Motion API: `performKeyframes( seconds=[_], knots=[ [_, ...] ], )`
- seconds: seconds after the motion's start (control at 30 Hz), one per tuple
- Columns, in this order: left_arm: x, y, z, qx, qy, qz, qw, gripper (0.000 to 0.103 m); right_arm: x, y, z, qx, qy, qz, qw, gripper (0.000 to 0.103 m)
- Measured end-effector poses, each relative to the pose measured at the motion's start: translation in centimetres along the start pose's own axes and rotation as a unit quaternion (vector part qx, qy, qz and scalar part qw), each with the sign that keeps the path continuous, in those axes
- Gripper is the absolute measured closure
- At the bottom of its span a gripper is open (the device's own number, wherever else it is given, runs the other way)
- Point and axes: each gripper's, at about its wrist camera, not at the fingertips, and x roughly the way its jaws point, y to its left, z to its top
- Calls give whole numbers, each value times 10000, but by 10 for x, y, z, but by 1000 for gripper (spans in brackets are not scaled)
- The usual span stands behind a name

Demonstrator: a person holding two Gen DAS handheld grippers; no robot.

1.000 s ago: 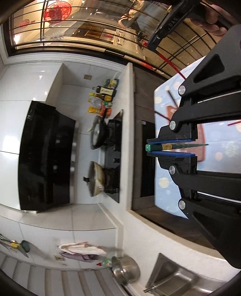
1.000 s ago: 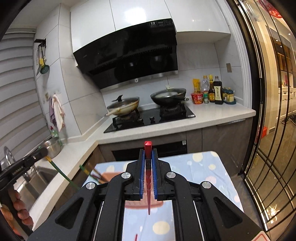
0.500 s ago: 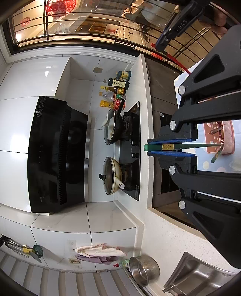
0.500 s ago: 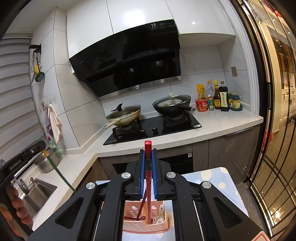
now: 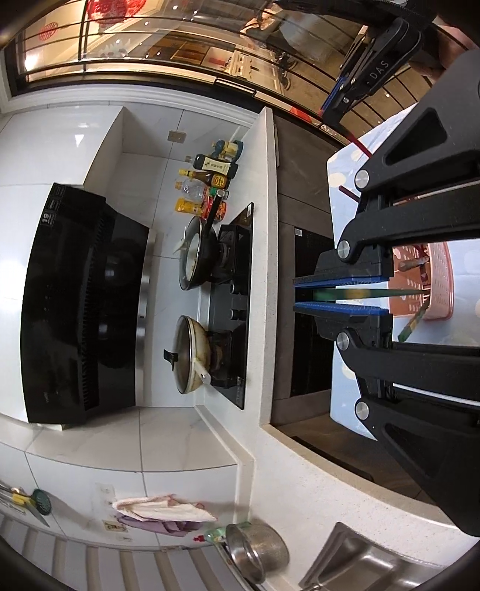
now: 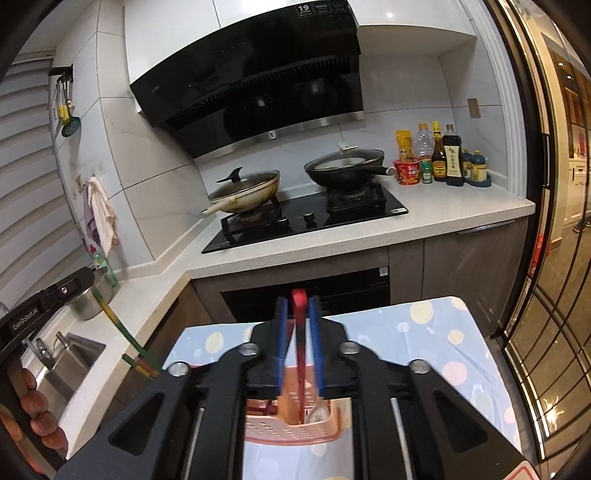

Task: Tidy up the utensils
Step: 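Open both tools to release the chopsticks into the holder, then move both open tools back over the gold spoon and last chopstick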

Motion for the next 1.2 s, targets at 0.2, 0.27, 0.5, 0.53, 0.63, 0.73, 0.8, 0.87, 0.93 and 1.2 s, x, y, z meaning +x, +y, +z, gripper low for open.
performKeyframes(
  seconds=[0.2,0.27,0.5,0.53,0.63,0.73,0.8,0.87,0.93,1.2],
  knots=[
    [-13,5,-9,-94,-13,57,9999,73,-22,-8,-10,80,-115,-9,9999,72],
    [-20,4,-13,-89,-37,64,9999,67,-31,-9,-15,77,-134,13,9999,71],
    [-56,0,-32,-29,-55,51,10000,53,-71,-3,-39,-98,-96,79,9999,71],
    [-62,0,-38,-21,-24,43,10000,53,-78,-1,-45,-132,-70,82,9999,71],
    [-76,0,-60,7,134,34,9999,52,-96,3,-68,-244,54,64,9997,71],
    [-88,-2,-88,94,320,117,9994,52,-113,7,-98,-415,244,-11,9988,71],
    [-93,-1,-110,63,527,83,9986,52,-125,10,-123,-515,417,-56,9978,71],
    [-98,0,-138,42,804,92,9967,52,-134,13,-148,-566,647,-44,9963,71],
    [-102,1,-164,2,1055,94,9944,52,-142,16,-174,-591,877,-49,9944,71],
    [-117,-3,-260,148,1969,263,9800,52,-153,31,-281,-544,1928,58,9797,71]
  ],
)
